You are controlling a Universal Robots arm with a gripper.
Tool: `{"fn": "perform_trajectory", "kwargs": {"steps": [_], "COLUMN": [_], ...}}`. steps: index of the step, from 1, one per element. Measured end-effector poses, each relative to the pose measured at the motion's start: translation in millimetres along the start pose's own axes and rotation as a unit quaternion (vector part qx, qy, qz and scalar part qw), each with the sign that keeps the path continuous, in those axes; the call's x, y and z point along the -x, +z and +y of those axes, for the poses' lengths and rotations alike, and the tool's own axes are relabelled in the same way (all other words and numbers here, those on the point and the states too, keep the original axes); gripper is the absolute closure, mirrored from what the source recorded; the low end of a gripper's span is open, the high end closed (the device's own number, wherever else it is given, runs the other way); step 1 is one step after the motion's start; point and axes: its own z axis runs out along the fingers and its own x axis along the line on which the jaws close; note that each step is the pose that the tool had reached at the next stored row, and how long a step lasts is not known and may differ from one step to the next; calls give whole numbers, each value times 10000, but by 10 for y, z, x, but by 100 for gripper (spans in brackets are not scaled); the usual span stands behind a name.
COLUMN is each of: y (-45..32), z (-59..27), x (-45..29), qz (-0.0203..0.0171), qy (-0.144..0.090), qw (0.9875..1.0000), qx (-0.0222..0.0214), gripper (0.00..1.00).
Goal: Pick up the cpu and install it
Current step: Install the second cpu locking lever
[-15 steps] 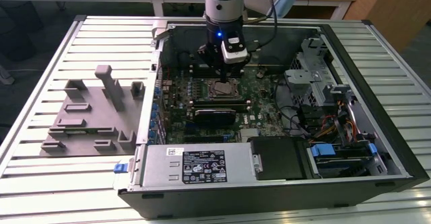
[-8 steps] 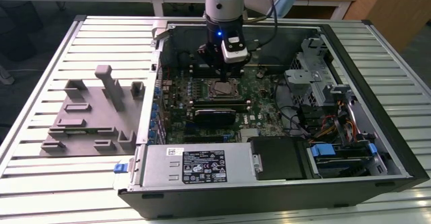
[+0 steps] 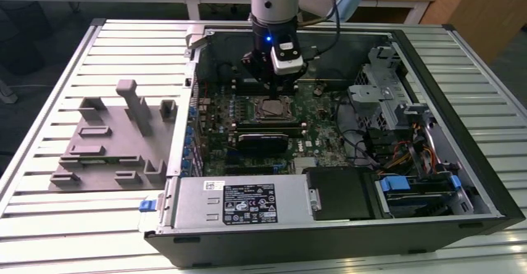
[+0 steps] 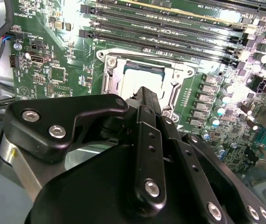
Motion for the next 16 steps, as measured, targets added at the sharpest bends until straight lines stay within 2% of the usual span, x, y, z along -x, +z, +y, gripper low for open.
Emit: {"fn": "perform_trajectory", "kwargs": {"steps": [7,16], "y": [1,10], "z": [-27,-134], "x": [10,51], "qz": [5,8], "qy": [-1,-3], "qw": [10000,10000], "qx": [10,18], "gripper": [89,89]}}
